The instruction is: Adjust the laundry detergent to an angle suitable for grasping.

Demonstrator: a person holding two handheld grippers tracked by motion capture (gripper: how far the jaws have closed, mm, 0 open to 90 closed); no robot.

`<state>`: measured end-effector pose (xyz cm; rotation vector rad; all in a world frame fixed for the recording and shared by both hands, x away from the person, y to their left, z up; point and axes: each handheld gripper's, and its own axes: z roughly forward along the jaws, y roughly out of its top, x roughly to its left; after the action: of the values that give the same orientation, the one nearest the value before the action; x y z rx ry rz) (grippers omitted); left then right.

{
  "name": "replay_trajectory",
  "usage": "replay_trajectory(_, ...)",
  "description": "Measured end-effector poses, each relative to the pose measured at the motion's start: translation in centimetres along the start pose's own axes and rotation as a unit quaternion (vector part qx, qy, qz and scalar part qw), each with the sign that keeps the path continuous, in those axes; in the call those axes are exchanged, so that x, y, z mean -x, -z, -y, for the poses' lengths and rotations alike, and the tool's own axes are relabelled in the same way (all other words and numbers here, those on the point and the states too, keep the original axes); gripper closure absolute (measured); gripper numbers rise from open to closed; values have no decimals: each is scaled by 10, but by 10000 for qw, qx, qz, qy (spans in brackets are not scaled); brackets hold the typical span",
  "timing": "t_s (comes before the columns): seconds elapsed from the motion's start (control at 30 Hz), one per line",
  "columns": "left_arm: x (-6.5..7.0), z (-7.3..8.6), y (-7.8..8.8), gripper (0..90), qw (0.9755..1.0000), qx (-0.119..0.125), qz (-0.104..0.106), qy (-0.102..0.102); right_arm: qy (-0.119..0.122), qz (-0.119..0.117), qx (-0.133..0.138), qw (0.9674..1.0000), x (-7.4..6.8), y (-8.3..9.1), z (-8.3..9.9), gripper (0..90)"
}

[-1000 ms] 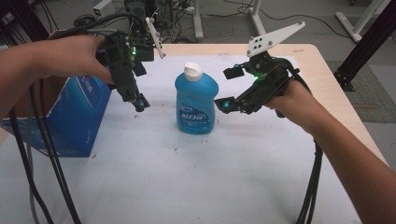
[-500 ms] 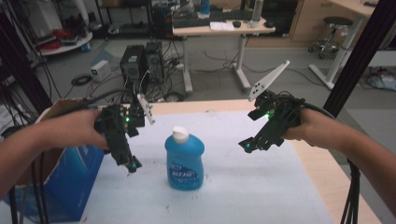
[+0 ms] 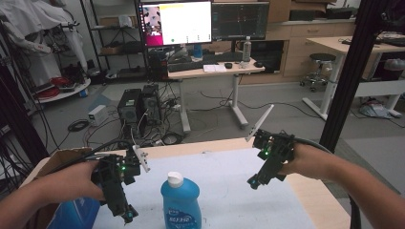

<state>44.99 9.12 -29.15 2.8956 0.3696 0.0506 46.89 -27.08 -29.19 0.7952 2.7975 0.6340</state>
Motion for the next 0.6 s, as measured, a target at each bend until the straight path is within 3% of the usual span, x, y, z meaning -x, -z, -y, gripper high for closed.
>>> replay_trajectory(0.17,1,2,1,17,10000,-11,-5,43,218,-347,-252,9988,-1,-3,-1,17)
replay_trajectory(0.23,1,2,1,17,10000,-1,-14,48,390,-86,-193,9990,-1,-1,-3,18)
replay_trajectory(0.27,2,3,1,17,10000,-4,-17,49,444,-91,-208,9988,0,0,-4,21)
replay_trajectory(0.33,2,2,1,16,10000,-35,-25,45,887,-40,-204,9958,1,4,-10,24)
replay_trajectory(0.4,3,2,0,17,10000,9,-15,73,1085,70,-229,9938,4,7,-18,24)
replay_trajectory(0.5,4,1,-2,17,10000,14,7,69,1420,-9,-322,9893,9,8,-36,24)
replay_trajectory(0.6,5,1,-4,17,10000,-22,22,68,1467,-164,-406,9882,12,4,-50,24)
